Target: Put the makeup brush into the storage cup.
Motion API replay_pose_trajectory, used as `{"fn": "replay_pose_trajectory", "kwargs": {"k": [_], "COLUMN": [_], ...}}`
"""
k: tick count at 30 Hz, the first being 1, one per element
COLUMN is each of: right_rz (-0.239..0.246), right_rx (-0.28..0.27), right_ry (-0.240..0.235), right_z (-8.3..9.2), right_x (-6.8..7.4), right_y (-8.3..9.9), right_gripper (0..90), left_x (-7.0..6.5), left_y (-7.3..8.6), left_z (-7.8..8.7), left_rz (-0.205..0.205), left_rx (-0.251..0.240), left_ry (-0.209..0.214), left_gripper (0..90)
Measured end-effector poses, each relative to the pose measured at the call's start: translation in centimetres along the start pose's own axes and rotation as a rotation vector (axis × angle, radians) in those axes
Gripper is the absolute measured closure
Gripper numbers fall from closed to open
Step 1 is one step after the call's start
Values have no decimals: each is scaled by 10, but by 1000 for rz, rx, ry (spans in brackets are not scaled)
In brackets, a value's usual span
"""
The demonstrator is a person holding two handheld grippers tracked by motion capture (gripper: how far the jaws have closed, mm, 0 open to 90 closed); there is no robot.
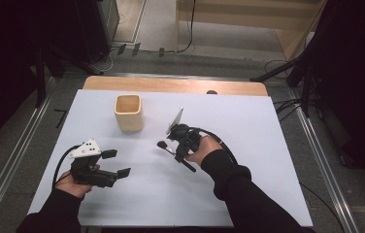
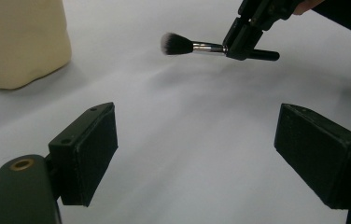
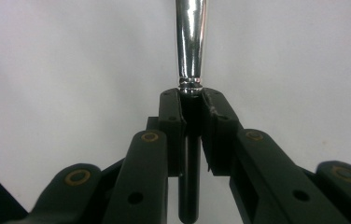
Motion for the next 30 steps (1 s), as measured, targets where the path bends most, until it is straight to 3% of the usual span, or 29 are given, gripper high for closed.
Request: {"fn": "replay_pose_trajectory", "kwargs": {"k": [9,14,18,22,26,30], "right_rz": [9,21,35,22,29,32], "right_rx": [-51,-88,-118,-170,-197,-239], "right_ry": [-39,-58,-69,-96,-102,-127], "right_z": [17,28,37,49,51,52], "right_x": [-2,-1,-1,0,0,0], "right_y": [6,12,18,26,31,35], "right_gripper": [808,808,808,808,808,808], "left_x": [-3,-5,-6,-8,-8,-10], "left_y": [-4,-7,-8,-9,-9,-11], "left_z": [1,1,-1,-1,0,1], "left_rz": [-1,-10,-13,-21,-11,-4], "left_rx": [1,5,15,11,17,9], "left_ry": [31,26,-1,0,24,75], "left_gripper": [146,149,155,154,148,141]}}
Point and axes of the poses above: each handheld gripper's, and its own axes: z roughly backward along the jaws, y roughly out of its underside, x roughly to its left, the point moved 6 cm from there along -z, roughly forward along the jaws, and after that the axes turned 4 degrees about x, right-handed, at the moved point
